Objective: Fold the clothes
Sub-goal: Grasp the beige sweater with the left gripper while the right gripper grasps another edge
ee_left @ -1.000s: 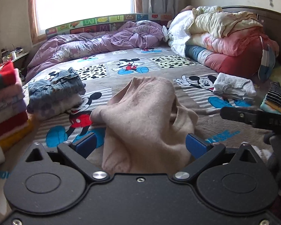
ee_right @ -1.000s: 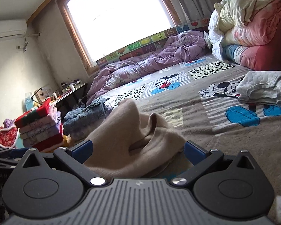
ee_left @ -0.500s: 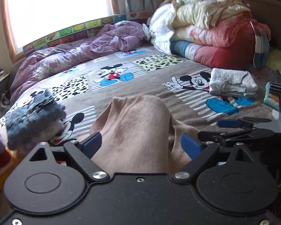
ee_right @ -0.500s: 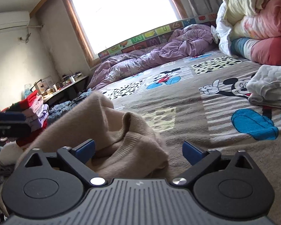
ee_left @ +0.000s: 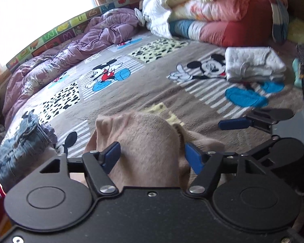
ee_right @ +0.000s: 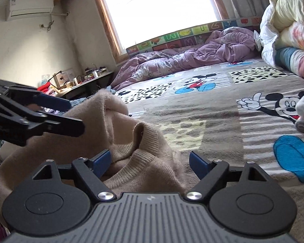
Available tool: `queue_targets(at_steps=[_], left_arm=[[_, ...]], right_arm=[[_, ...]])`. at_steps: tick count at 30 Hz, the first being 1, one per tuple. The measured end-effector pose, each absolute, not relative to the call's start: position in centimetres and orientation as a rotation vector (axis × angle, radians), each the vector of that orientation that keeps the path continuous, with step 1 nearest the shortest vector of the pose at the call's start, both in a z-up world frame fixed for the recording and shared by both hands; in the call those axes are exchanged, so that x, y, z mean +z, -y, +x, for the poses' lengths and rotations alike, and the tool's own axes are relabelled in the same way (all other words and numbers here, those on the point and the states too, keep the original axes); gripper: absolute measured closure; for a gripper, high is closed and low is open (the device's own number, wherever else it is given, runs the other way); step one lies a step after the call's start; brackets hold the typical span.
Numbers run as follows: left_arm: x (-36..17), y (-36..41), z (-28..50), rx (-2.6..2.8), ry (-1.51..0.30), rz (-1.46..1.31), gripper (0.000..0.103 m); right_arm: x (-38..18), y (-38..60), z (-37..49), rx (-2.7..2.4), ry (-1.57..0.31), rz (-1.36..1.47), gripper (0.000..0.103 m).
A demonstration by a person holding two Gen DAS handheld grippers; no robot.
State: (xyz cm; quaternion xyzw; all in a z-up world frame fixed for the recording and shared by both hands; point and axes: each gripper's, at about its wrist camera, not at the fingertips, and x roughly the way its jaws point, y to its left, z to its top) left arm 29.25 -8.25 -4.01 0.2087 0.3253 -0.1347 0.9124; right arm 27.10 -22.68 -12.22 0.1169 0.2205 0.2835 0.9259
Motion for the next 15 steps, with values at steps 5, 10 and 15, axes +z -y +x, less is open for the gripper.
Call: queue_targets(at_steps=[5, 10, 15], left_arm=[[-4.8, 8.1, 30.6, -0.245, -0.698, 0.476, 0.056], [-4.3, 5.8, 30.6, -0.235, -0.701, 0.384, 0.091], [-3.1, 2.3, 29.7, -0.212, -0.683, 0.229, 0.096]], right_arm=[[-13.3, 22.4, 28.2, 0.605, -0.504, 0.235, 0.019], [-14.1, 22.1, 29.0, 0.639, -0.541, 0.248, 0.04], [-13.7, 21.9, 28.5, 0.665, -0.528, 0.254, 0.059]])
